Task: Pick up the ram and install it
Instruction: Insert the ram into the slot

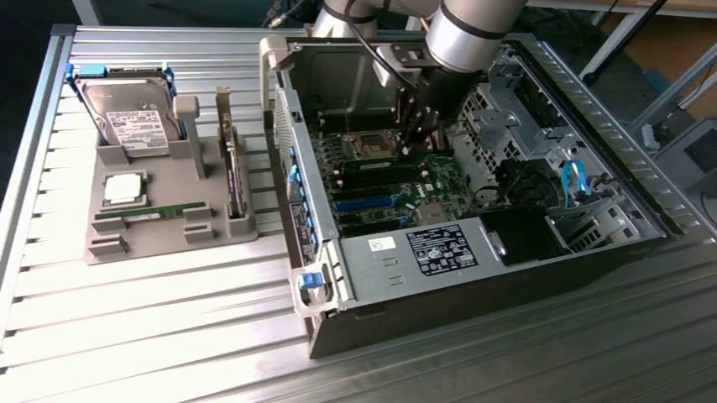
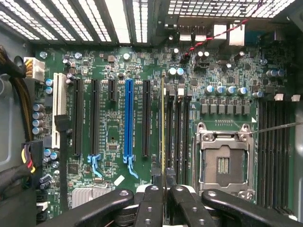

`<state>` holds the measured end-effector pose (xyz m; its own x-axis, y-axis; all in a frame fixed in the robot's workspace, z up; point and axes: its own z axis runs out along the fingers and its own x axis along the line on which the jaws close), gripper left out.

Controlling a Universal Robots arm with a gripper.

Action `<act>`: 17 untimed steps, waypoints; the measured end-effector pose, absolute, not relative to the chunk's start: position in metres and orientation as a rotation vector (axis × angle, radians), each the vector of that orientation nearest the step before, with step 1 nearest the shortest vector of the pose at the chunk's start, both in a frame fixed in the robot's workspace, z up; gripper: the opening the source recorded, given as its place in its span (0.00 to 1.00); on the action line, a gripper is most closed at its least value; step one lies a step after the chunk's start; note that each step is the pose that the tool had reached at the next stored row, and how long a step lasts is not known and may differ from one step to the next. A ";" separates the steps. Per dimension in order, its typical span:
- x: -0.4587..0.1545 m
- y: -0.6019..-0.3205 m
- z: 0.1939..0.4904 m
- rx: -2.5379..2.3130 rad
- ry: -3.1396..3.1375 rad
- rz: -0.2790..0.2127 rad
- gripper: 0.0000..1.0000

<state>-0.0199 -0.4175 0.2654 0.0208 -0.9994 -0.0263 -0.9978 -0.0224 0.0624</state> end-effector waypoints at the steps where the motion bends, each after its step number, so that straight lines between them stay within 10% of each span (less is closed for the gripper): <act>1: -0.019 -0.417 0.265 2.224 -2.179 -0.098 0.12; 17: -0.012 -0.417 0.253 2.217 -2.187 -0.098 0.12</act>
<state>-0.0124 -0.4175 0.2529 0.0127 -0.9996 -0.0263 -0.9979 -0.0144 0.0632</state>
